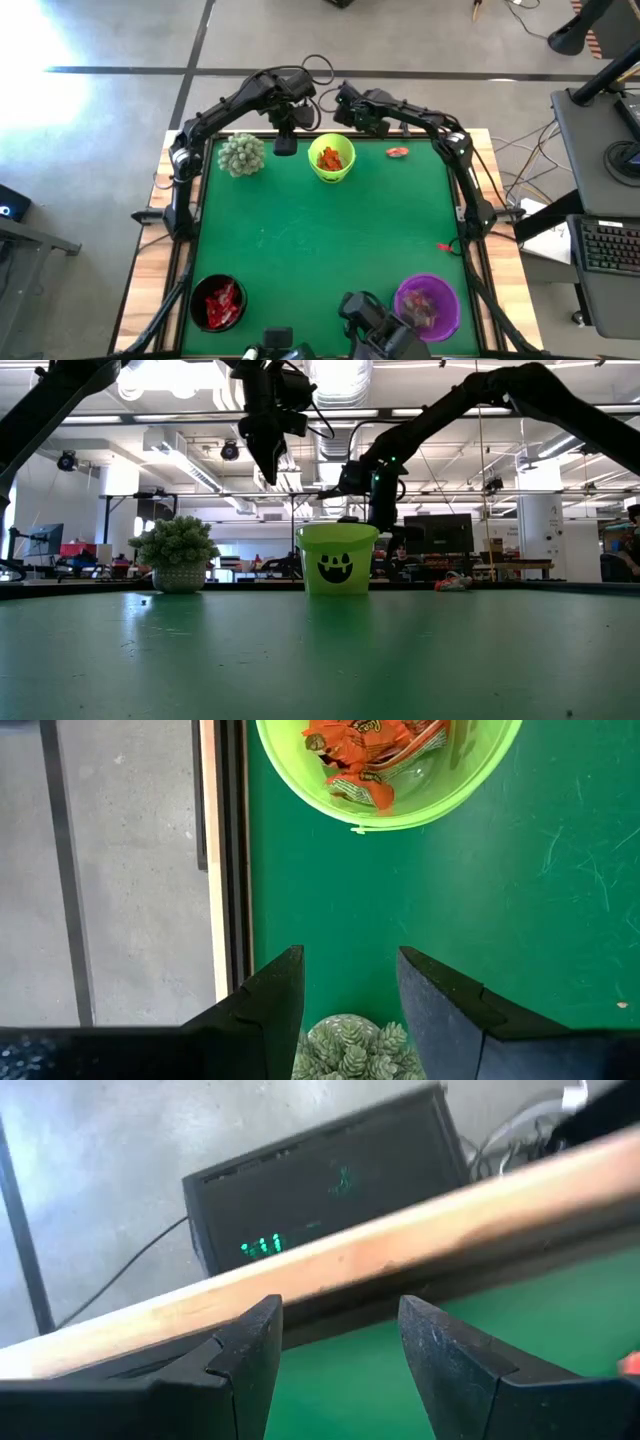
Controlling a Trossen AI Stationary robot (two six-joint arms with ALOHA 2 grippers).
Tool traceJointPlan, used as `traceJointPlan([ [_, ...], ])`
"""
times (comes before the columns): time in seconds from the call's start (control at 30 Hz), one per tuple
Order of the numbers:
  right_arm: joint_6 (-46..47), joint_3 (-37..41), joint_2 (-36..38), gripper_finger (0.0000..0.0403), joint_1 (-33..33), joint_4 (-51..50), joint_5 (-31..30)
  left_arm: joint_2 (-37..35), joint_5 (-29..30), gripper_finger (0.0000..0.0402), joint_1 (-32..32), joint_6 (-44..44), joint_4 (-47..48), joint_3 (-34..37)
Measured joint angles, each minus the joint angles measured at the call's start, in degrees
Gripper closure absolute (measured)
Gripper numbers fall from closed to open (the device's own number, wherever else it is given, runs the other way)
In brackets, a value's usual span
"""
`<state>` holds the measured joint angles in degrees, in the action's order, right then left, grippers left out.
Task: Organize candy in baskets
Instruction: Put the orange chocolate bar into the green bucket
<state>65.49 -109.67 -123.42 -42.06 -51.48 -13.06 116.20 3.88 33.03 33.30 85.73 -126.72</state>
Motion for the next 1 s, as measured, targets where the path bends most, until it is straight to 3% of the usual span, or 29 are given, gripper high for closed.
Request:
traceJointPlan([
  [0.1,1.1,-0.5,-0.8,0.0209,0.6,-0.2,0.0,0.0,0.0,0.0258,0.1,0.0,0.0,0.0],
  [0.47,-8.6,-5.3,-0.3,0.0209,1.2,0.0,0.0,-0.1,0.0,0.0258,0.7,0.7,0.0,0.0],
  [0.77,-23.4,-17.4,-0.3,0.0209,1.6,-7.3,0.2,-0.1,0.0,0.0258,1.2,0.7,-0.2,0.0],
  [1.0,-37.2,-24.6,-0.3,0.0209,-2.2,-22.7,8.5,-0.1,0.0,0.0258,1.4,0.7,-0.2,0.0],
])
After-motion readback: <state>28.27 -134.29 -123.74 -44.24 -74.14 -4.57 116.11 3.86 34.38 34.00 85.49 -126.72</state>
